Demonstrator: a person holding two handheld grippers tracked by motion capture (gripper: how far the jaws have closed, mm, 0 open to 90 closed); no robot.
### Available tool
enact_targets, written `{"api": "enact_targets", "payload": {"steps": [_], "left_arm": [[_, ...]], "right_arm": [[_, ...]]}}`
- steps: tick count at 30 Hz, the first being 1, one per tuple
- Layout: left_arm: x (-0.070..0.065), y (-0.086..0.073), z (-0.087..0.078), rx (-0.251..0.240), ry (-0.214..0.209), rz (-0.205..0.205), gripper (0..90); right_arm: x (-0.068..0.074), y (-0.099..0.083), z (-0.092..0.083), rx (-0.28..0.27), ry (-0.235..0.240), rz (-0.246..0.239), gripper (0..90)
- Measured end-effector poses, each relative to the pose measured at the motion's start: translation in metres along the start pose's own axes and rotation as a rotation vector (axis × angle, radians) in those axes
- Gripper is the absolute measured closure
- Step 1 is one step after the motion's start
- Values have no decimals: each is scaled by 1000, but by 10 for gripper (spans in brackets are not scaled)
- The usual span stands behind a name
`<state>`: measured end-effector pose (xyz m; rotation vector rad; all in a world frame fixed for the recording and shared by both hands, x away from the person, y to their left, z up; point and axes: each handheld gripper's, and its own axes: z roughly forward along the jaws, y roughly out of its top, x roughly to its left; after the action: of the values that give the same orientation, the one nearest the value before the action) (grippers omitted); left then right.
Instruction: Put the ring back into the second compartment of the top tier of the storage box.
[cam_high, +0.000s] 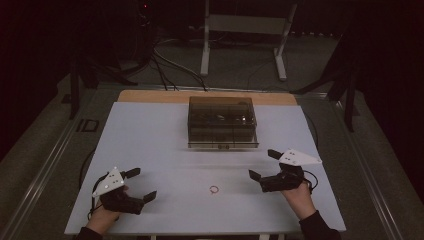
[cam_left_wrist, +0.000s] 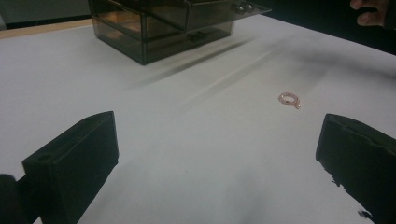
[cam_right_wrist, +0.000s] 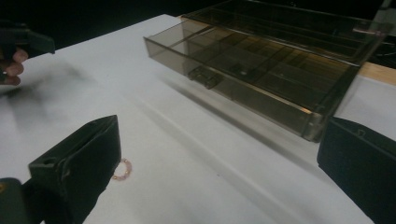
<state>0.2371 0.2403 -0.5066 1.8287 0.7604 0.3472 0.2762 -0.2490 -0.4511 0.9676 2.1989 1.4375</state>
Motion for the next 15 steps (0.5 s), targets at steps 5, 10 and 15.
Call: {"api": "enact_targets", "payload": {"steps": [5,10,15], "left_arm": [[0,0,0,1,-2,2,0],[0,0,0,3,-1,0,0],[0,0,0,4,-5,0,0]], "right_arm": [[7,4,7,9,19,-16,0],[13,8,16,15,40,-27,0],[19,10,24,23,63,-34,0]]}}
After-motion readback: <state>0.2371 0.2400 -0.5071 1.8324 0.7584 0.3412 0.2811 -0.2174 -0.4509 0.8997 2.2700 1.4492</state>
